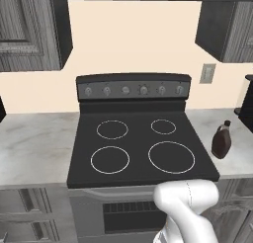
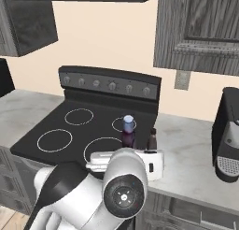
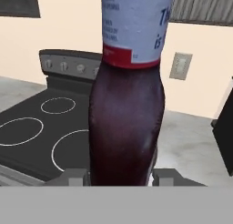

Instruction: Take 2 condiments from the cabinet and move them on the counter near the stove.Make sure the condiments are lined up with each other, next to each other.

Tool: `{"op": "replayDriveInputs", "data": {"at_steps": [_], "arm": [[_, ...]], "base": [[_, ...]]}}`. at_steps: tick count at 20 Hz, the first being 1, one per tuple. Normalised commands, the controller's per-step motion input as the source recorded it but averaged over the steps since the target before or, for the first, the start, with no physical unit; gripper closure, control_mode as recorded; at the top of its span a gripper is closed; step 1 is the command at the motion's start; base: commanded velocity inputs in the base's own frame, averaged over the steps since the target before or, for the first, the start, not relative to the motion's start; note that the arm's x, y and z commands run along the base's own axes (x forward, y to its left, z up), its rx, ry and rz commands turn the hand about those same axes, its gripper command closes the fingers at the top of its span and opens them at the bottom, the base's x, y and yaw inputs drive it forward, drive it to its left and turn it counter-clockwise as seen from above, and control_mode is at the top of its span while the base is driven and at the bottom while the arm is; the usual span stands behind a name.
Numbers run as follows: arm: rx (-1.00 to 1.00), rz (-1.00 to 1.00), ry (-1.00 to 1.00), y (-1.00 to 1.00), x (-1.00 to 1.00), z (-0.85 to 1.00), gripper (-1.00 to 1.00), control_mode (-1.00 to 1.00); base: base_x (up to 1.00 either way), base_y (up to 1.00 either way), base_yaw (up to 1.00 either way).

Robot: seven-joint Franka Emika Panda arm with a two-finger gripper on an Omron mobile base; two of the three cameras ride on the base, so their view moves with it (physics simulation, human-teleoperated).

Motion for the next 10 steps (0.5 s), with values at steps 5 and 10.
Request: {"op": "replayDriveInputs", "data": {"at_steps": [5, 10], "arm": [[-0.08, 0.01, -0.02, -0.48, 0.37, -0.90, 1.00, -1.00], [-0.08, 0.00, -0.08, -0.10, 0.58, -0.72, 1.00, -1.00]], "base": [[0.00, 0.00, 0.00], [0.00, 0.00, 0.00]]}}
